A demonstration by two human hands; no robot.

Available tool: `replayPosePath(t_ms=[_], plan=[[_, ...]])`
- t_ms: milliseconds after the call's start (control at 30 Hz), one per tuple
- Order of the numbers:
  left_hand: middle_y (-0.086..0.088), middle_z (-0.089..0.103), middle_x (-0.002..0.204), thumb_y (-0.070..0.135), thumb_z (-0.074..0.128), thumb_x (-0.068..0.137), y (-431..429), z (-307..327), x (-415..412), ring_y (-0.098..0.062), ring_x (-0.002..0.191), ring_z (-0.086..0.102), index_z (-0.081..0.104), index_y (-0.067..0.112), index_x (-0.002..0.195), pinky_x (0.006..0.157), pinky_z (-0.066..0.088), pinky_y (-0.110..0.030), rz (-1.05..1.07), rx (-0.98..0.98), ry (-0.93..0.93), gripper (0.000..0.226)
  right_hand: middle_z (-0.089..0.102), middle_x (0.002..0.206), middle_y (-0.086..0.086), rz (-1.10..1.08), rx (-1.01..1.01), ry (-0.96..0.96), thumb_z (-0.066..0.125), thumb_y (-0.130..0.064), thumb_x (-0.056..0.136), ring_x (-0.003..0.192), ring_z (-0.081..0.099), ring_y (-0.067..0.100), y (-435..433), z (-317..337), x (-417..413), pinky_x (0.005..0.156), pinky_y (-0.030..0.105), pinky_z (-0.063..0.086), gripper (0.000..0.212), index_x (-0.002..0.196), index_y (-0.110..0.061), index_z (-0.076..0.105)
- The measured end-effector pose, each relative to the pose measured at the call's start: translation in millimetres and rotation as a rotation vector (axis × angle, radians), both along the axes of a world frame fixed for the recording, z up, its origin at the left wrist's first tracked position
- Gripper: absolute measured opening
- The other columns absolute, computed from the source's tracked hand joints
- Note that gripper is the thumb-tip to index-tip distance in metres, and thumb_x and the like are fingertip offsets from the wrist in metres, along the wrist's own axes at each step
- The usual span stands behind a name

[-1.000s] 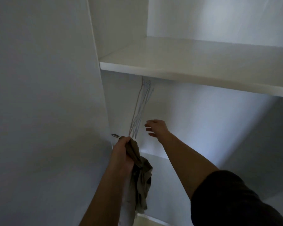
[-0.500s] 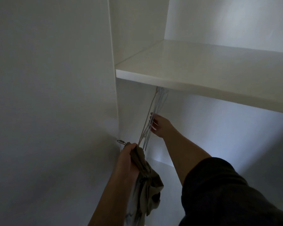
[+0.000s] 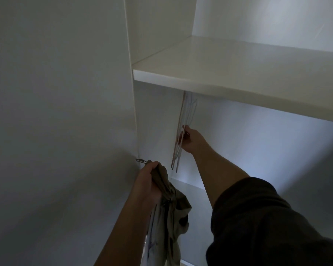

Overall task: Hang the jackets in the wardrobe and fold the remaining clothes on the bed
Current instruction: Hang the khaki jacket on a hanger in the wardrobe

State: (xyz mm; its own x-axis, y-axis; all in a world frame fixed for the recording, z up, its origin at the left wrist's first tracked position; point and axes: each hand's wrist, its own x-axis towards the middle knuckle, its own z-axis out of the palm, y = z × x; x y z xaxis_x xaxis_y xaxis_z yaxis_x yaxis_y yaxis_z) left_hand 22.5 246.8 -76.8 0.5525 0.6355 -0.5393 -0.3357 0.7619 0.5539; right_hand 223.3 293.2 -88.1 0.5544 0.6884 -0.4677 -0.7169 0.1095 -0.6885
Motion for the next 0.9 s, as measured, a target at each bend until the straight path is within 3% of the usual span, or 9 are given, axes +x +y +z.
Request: replayPosePath(t_ms=[100, 233, 367, 467, 667, 900], plan=[[0.001, 0.060, 0.046, 0.018, 0.043, 0.095, 0.8, 0.6, 1.0, -0.019, 0.066, 0.051, 0.049, 0.012, 0.078, 0.064, 0.043, -0.032, -0.002, 0.021, 0.010, 0.019, 0.046, 0.064, 0.006, 0.053, -0.120, -0.148, 0.049, -0.018, 0.099, 0.056, 0.044, 0.019, -2.3, 2.0, 3.8, 0.056, 0.031, 0.040, 0.027, 0.075, -0.008, 0.052], [0.002, 0.062, 0.047, 0.018, 0.044, 0.095, -0.2, -1.5, -1.1, -0.018, 0.067, 0.053, 0.049, 0.012, 0.079, 0.065, 0.045, -0.032, -0.005, 0.033, 0.004, 0.018, 0.046, 0.064, 0.003, 0.125, -0.294, -0.429, 0.039, -0.017, 0.100, 0.050, 0.040, 0.013, -5.4, 6.5, 6.5, 0.051, 0.024, 0.036, 0.015, 0.096, -0.011, 0.052], [0.002, 0.062, 0.049, 0.017, 0.043, 0.096, 0.2, -1.6, 0.1, -0.019, 0.068, 0.053, 0.050, 0.012, 0.080, 0.066, 0.045, -0.032, -0.014, 0.041, 0.009, 0.018, 0.044, 0.064, 0.003, 0.105, -0.337, -0.617, 0.033, -0.015, 0.101, 0.049, 0.037, 0.012, -18.3, -3.2, 7.4, 0.042, 0.020, 0.032, 0.021, 0.102, -0.009, 0.053], [0.002, 0.060, 0.048, 0.016, 0.044, 0.096, 0.0, 0.9, 3.3, -0.018, 0.065, 0.052, 0.050, 0.012, 0.078, 0.064, 0.044, -0.031, -0.029, 0.057, 0.028, 0.019, 0.048, 0.069, 0.005, 0.027, -0.407, -0.823, 0.031, -0.009, 0.098, 0.051, 0.039, 0.016, -28.7, -2.7, 12.3, 0.045, 0.024, 0.032, 0.025, 0.104, -0.008, 0.056], [-0.007, 0.054, 0.082, 0.016, 0.048, 0.094, -5.5, 3.4, 8.4, -0.021, 0.072, 0.053, 0.051, 0.011, 0.084, 0.068, 0.044, -0.034, -0.094, 0.055, 0.036, 0.012, 0.044, 0.067, 0.005, -0.045, -0.409, -0.806, 0.029, -0.008, 0.099, 0.050, 0.036, 0.016, -48.2, 16.1, 22.1, 0.044, 0.025, 0.029, 0.025, 0.097, -0.009, 0.054], [-0.007, 0.055, 0.084, 0.014, 0.047, 0.095, -23.7, -2.4, 10.4, -0.020, 0.073, 0.054, 0.053, 0.010, 0.086, 0.070, 0.046, -0.033, -0.129, 0.089, 0.015, 0.011, 0.042, 0.063, 0.004, -0.143, -0.406, -0.822, 0.029, -0.008, 0.098, 0.046, 0.034, 0.014, -94.9, 30.7, 17.7, 0.041, 0.023, 0.028, 0.025, 0.097, -0.008, 0.054]])
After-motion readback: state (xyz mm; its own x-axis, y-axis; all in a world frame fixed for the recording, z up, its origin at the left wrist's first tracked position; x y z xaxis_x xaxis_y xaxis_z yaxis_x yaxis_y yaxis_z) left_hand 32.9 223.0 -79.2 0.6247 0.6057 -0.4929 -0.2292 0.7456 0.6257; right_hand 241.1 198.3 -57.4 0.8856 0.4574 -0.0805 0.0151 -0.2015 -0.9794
